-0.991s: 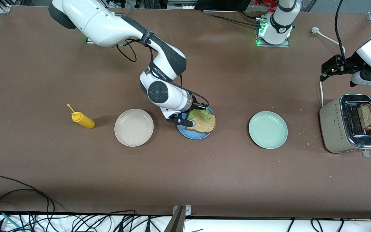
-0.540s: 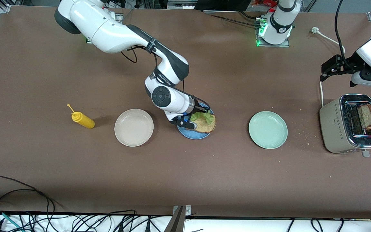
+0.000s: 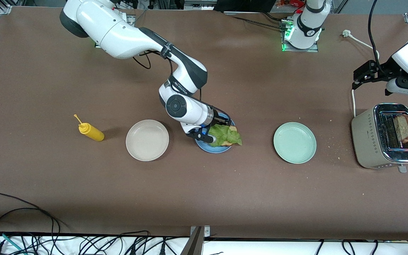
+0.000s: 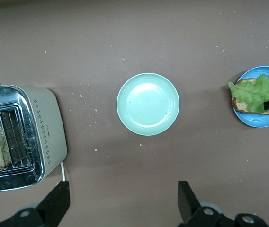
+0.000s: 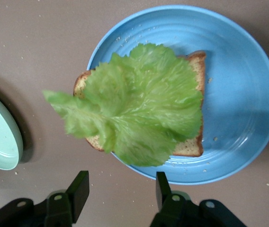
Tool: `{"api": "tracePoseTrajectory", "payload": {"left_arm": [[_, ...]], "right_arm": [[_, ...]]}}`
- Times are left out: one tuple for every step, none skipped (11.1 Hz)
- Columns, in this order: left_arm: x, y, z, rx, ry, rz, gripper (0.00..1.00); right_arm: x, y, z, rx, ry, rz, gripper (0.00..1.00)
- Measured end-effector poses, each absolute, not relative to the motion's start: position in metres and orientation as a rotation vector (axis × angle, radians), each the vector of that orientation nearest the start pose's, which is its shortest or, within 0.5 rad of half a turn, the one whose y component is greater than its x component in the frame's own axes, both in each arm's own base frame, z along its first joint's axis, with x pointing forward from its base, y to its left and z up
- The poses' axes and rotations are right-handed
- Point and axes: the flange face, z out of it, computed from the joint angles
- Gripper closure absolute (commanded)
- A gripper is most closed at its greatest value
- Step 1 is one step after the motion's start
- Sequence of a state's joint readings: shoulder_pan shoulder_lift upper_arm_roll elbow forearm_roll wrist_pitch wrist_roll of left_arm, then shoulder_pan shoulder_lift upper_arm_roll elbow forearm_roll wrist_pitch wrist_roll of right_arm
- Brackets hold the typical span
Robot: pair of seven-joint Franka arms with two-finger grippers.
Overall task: Make sandwich in blue plate with both arms
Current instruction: 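Lower the lettuce onto the bread and open the right gripper, then move the right gripper back to the yellow mustard bottle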
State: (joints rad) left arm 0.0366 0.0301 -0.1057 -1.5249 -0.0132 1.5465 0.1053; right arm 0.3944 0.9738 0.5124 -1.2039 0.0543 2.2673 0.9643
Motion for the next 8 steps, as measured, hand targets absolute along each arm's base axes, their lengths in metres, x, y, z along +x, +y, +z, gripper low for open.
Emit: {"api": "tracePoseTrajectory", "payload": {"left_arm": [[0.56, -0.039, 0.627, -3.146, 0.275, 0.013, 0.0], [0.56, -0.038, 0.627, -3.146, 0.273, 0.013, 0.0], [0.56, -0.038, 0.627, -3.146, 0.271, 0.013, 0.0], [0.56, -0.037, 0.627, -3.147, 0.27, 0.013, 0.0], [0.56, -0.037, 0.627, -3.147, 0.268, 0.013, 0.0], [0.56, -0.037, 0.627, -3.154, 0.268, 0.013, 0.0], [0.561, -0.037, 0.627, -3.158, 0.266, 0.013, 0.0], [0.561, -0.036, 0.627, -3.159, 0.264, 0.013, 0.0]], "right_arm": [[0.569, 0.527, 0.251, -2.666, 0.445, 0.333, 0.29], [0.57, 0.526, 0.251, -2.666, 0.447, 0.332, 0.27], [0.572, 0.525, 0.252, -2.664, 0.451, 0.329, 0.27], [0.576, 0.52, 0.253, -2.667, 0.458, 0.333, 0.26], [0.584, 0.51, 0.26, -2.682, 0.466, 0.346, 0.23], [0.596, 0.492, 0.278, -2.701, 0.475, 0.362, 0.22], [0.607, 0.47, 0.305, -2.728, 0.463, 0.377, 0.19], [0.615, 0.445, 0.337, -2.763, 0.441, 0.392, 0.19]]}}
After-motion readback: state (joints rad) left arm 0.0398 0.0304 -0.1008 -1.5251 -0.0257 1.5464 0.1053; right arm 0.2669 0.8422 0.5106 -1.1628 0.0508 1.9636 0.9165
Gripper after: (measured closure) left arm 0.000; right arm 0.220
